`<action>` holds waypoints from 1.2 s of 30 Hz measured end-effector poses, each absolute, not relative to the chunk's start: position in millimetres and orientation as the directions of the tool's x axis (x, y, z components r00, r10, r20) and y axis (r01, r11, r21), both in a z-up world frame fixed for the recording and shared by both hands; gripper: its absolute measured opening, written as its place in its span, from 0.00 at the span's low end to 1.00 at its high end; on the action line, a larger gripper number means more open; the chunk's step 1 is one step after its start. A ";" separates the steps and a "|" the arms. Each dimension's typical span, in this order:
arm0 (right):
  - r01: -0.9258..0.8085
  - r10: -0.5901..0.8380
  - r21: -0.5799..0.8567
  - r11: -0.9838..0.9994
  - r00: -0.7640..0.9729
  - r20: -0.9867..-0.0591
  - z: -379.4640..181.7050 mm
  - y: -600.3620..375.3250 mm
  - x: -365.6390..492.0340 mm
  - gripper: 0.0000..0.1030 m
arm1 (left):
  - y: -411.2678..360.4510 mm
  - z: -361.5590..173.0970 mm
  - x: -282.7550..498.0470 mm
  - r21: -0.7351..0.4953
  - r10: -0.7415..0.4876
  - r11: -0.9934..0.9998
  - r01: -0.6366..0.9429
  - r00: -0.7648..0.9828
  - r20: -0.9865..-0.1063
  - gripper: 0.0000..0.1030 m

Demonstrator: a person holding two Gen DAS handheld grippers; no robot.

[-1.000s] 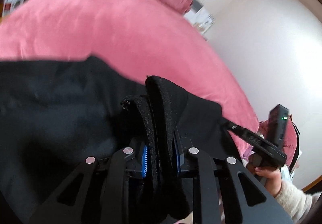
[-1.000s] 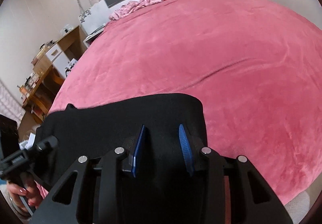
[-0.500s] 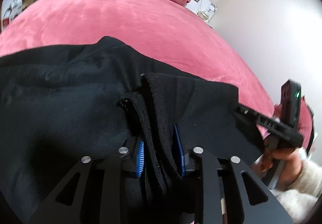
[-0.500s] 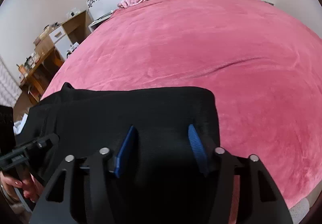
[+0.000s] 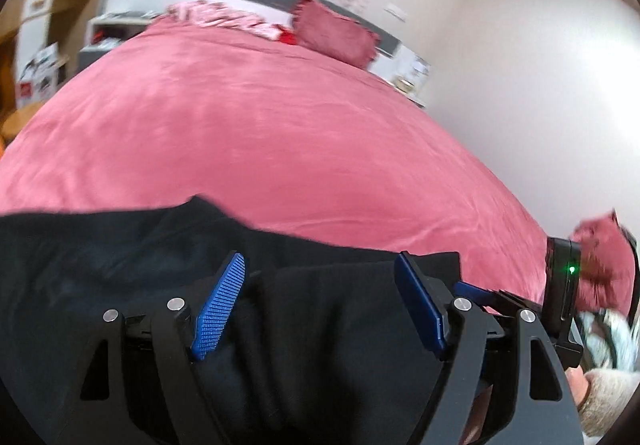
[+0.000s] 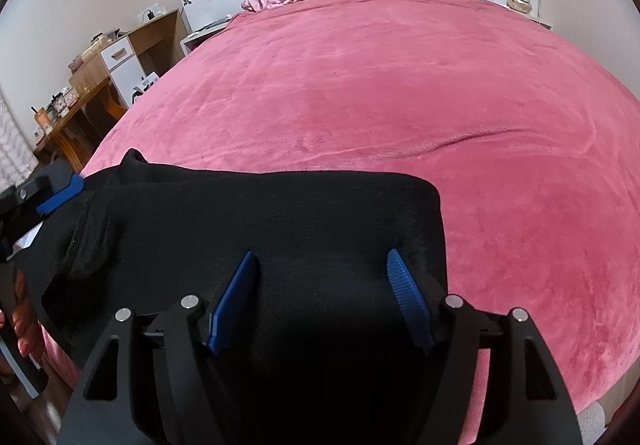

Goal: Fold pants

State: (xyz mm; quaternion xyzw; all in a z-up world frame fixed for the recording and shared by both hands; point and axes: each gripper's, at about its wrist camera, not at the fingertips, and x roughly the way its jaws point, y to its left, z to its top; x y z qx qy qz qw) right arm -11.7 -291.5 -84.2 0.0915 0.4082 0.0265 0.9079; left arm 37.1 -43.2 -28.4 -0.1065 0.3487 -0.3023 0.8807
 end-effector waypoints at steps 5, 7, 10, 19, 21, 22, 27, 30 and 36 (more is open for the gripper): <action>0.026 0.126 0.192 0.981 0.667 -0.735 -84.1 -292.9 -12.3 0.67 | -68.4 -52.3 50.2 -0.368 -0.573 0.815 0.447 0.532 -0.623 0.82; 0.026 0.127 0.193 0.981 0.667 -0.735 -84.0 -293.2 -12.2 0.67 | -66.1 -61.9 47.6 -0.326 -0.536 0.836 0.442 0.532 -0.655 0.82; 0.026 0.126 0.191 0.981 0.666 -0.735 -84.0 -292.4 -12.1 0.68 | -59.7 -73.0 42.7 -0.295 -0.531 0.831 0.472 0.513 -0.675 0.82; 0.028 0.110 0.172 0.985 0.671 -0.734 -80.3 -293.1 -14.6 0.68 | -62.2 -78.8 21.5 -0.144 -0.467 0.831 0.537 0.533 -0.706 0.82; 0.044 0.097 0.170 0.984 0.675 -0.732 -76.3 -295.1 -17.5 0.68 | -53.8 -80.5 25.2 -0.170 -0.453 0.845 0.506 0.512 -0.730 0.85; 0.052 0.097 0.179 0.983 0.675 -0.731 -74.8 -297.0 -18.3 0.68 | -48.8 -81.4 26.8 -0.194 -0.458 0.848 0.494 0.497 -0.737 0.85; 0.108 0.123 0.260 0.960 0.670 -0.732 -75.0 -312.7 -19.7 0.68 | -18.6 -78.6 19.5 -0.229 -0.469 0.845 0.484 0.464 -0.751 0.85; 0.109 0.113 0.246 0.963 0.667 -0.736 -74.0 -309.4 -18.9 0.68 | -3.7 -76.3 14.2 -0.267 -0.494 0.839 0.475 0.458 -0.739 0.85; 0.112 0.073 0.210 0.971 0.701 -0.710 -56.6 -297.5 -29.8 0.76 | 56.2 -57.5 25.4 -0.450 -0.524 0.849 0.278 0.553 -0.647 0.85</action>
